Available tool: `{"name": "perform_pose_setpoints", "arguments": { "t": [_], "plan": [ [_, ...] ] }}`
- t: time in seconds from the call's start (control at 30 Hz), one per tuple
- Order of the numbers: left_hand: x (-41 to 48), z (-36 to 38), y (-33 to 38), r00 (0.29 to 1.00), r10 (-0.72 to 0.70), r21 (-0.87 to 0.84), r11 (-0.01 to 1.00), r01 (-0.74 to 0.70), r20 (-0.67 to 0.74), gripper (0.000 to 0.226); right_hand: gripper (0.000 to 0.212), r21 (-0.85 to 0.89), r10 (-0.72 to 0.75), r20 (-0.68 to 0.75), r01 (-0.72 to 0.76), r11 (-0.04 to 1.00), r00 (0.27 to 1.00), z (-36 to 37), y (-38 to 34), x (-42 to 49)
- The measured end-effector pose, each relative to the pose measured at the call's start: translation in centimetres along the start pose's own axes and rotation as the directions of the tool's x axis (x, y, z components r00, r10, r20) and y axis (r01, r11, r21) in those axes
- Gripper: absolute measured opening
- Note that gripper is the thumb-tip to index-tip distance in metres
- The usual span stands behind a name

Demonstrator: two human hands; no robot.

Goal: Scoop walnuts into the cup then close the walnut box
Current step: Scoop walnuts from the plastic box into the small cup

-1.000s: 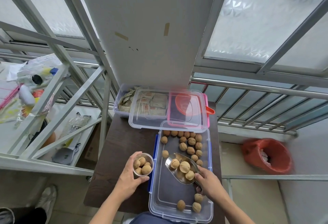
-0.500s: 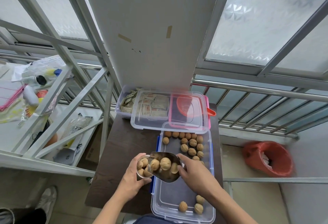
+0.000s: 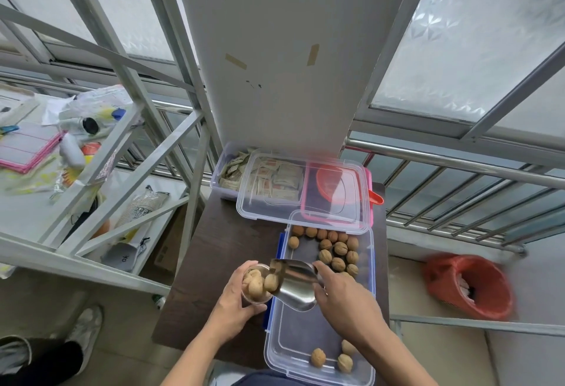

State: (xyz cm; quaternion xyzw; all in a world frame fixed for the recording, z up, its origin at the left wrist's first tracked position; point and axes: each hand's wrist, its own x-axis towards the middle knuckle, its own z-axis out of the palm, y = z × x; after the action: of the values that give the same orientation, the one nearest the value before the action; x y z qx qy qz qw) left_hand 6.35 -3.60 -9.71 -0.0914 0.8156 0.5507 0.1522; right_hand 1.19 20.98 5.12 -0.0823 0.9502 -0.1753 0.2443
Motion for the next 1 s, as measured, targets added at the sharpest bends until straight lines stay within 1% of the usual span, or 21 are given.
{"name": "perform_pose_setpoints", "arguments": {
  "t": [0.1,0.17,0.23,0.3,0.33,0.37,0.4,0.43,0.47,0.5,0.57,0.63,0.67,0.7,0.73,0.8,0.9,1.0],
  "plan": [
    [0.0,0.0,0.1,1.0,-0.004,0.004,1.0,0.004,-0.004,0.095,0.038,0.026,0.03,-0.037,-0.029,0.999,0.999,0.3,1.3,-0.4],
    [0.1,0.0,-0.1,1.0,-0.004,0.003,1.0,0.004,-0.006,0.096,0.037,0.082,0.05,-0.064,-0.045,0.996,0.997,1.0,2.7,-0.4],
    [0.1,0.0,-0.3,1.0,-0.009,0.007,1.0,0.009,-0.013,0.096,0.039,0.195,0.083,-0.04,-0.074,0.978,0.996,1.7,4.2,-0.4],
    [0.2,0.1,-0.4,1.0,-0.013,0.001,1.0,0.013,-0.012,0.095,0.038,0.364,0.141,0.039,-0.146,0.92,0.989,2.3,5.6,-0.3],
    [0.2,0.1,-0.4,1.0,-0.012,-0.001,1.0,0.012,-0.012,0.095,0.034,0.462,0.177,0.09,-0.199,0.865,0.98,2.7,6.3,-0.2],
    [0.2,0.1,-0.4,1.0,-0.011,0.0,1.0,0.011,-0.012,0.095,0.029,0.559,0.223,0.146,-0.266,0.785,0.964,3.2,6.8,-0.2],
    [0.2,0.1,-0.4,1.0,-0.008,0.005,1.0,0.008,-0.012,0.095,0.024,0.659,0.275,0.214,-0.346,0.668,0.938,3.9,7.4,-0.3],
    [0.2,0.1,-0.4,1.0,-0.004,0.007,1.0,0.004,-0.012,0.095,0.018,0.743,0.324,0.297,-0.43,0.512,0.898,4.6,7.7,-0.5],
    [0.2,0.1,-0.4,1.0,0.001,0.01,1.0,-0.001,-0.015,0.096,0.015,0.793,0.351,0.392,-0.506,0.341,0.851,5.5,8.0,-0.9],
    [0.3,0.1,-0.4,1.0,0.006,0.013,1.0,-0.006,-0.018,0.096,0.015,0.804,0.362,0.486,-0.57,0.173,0.796,6.3,8.1,-1.3],
    [0.3,0.2,-0.4,0.999,0.02,0.025,1.0,-0.019,-0.026,0.096,0.021,0.753,0.341,0.647,-0.641,-0.148,0.682,7.9,8.2,-1.7],
    [0.2,0.2,-0.3,0.999,0.018,0.038,0.999,-0.016,-0.035,0.096,0.022,0.643,0.23,0.758,-0.645,-0.413,0.61,9.2,8.1,-1.9],
    [0.2,0.3,-0.3,0.999,0.011,0.042,0.999,-0.009,-0.041,0.095,0.017,0.577,0.155,0.792,-0.64,-0.508,0.591,9.7,7.9,-1.9],
    [0.2,0.3,-0.3,0.999,0.004,0.044,0.999,-0.002,-0.046,0.095,0.011,0.521,0.093,0.809,-0.634,-0.571,0.58,10.2,7.8,-1.8],
    [0.1,0.4,-0.3,0.999,-0.002,0.045,0.999,0.004,-0.048,0.095,0.006,0.482,0.053,0.816,-0.626,-0.613,0.576,10.7,7.6,-1.7],
    [0.1,0.4,-0.3,0.999,-0.005,0.049,0.999,0.008,-0.05,0.095,0.008,0.459,0.045,0.811,-0.587,-0.667,0.584,12.4,7.7,-1.4],
    [0.2,0.3,-0.2,0.999,-0.009,0.055,0.998,0.011,-0.043,0.095,0.032,0.527,0.152,0.78,-0.505,-0.684,0.607,14.4,8.2,-0.3],
    [0.3,0.1,0.0,0.999,-0.021,0.061,0.998,0.023,-0.031,0.096,0.032,0.612,0.268,0.736,-0.441,-0.657,0.622,14.4,8.0,1.1]
  ]
}}
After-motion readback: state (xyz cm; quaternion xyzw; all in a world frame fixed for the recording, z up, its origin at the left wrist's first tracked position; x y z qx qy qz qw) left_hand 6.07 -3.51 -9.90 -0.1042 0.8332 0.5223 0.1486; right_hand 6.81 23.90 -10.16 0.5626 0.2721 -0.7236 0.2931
